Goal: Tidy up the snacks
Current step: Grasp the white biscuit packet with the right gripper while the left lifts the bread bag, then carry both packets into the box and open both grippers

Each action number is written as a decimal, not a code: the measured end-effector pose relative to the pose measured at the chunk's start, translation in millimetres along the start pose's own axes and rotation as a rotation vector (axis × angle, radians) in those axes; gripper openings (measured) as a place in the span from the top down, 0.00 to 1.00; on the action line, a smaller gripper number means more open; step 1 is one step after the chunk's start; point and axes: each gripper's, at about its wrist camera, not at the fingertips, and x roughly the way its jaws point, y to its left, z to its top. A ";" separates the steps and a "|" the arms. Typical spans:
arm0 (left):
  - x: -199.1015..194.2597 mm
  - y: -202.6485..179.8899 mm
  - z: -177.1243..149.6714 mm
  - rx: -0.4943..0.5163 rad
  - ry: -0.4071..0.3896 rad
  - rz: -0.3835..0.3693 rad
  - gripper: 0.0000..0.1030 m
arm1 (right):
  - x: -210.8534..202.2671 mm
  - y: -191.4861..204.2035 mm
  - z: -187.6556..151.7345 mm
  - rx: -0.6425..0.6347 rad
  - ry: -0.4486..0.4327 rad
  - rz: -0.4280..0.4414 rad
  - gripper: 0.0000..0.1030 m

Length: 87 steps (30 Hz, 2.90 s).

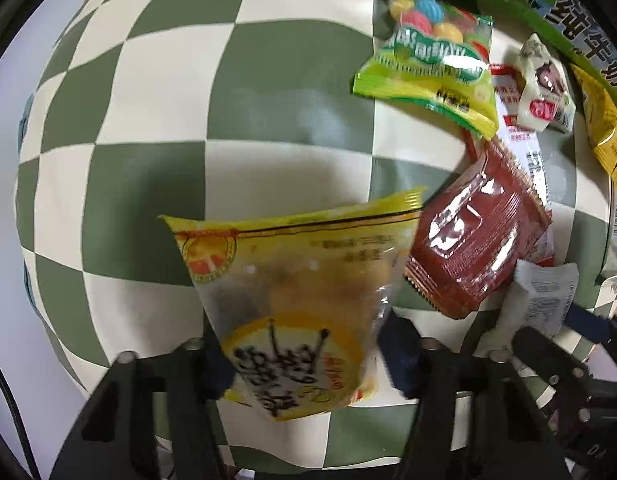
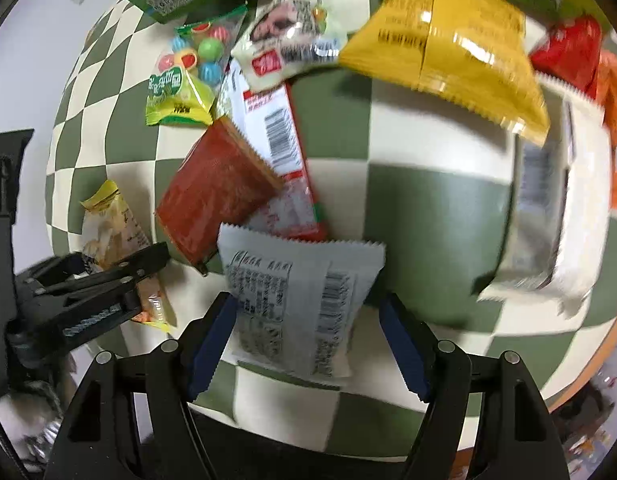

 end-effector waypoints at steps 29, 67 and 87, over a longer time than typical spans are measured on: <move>-200.7 -51.8 44.4 0.128 -0.298 -0.247 0.59 | -188.0 -15.3 14.6 -0.045 -0.370 0.111 0.53; -125.5 -91.2 291.5 0.062 -0.152 -0.078 0.10 | -163.1 -84.6 322.9 -0.001 -0.175 -0.206 0.10; -202.0 -88.2 201.1 0.062 -0.426 -0.071 0.10 | -205.5 -52.1 209.6 -0.023 -0.358 -0.185 0.10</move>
